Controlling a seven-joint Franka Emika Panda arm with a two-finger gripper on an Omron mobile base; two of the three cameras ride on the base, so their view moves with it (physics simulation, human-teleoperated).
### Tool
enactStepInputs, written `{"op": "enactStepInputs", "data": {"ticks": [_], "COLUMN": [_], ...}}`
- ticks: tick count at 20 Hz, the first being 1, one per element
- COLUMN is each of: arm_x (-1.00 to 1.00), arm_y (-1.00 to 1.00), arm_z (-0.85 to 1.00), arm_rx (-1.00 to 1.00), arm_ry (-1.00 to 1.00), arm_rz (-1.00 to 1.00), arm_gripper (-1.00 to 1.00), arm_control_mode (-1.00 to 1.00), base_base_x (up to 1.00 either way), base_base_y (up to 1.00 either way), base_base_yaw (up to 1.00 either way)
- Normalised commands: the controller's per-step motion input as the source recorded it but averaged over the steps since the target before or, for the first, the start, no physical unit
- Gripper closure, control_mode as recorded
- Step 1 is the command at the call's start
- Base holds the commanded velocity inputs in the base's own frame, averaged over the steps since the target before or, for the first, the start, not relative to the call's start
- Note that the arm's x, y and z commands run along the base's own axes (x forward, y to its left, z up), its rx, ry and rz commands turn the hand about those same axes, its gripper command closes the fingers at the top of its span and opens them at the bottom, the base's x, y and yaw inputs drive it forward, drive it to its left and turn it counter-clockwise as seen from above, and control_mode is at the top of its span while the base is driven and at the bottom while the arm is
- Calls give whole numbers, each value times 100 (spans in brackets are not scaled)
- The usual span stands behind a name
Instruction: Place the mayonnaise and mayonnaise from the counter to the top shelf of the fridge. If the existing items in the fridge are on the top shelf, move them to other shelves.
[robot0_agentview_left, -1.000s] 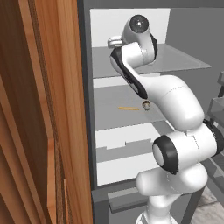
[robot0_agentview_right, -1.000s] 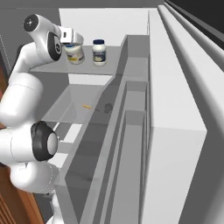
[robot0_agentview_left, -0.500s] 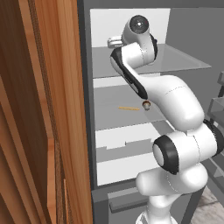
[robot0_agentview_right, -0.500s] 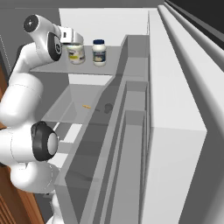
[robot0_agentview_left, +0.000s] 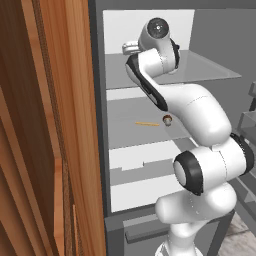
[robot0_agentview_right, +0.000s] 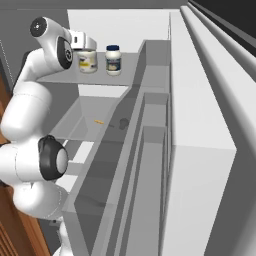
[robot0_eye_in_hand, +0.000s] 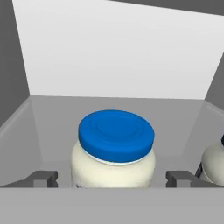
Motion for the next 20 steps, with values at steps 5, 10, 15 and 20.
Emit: {"op": "enactStepInputs", "data": {"ticks": [5,10,15,20], "arm_x": [1,-45,-86,-100], "arm_y": [0,6,24,25], "arm_z": [0,0,0,-7], "arm_rx": [0,-2,-7,-6], "arm_ry": [0,-3,-10,-20], "arm_rz": [0,1,5,8], "arm_gripper": [-100,-100,-100,-100], "arm_control_mode": [-100,-100,-100,-100], "base_base_x": [0,0,0,0], "base_base_y": [0,0,0,0], "base_base_yaw": [0,0,0,0]}}
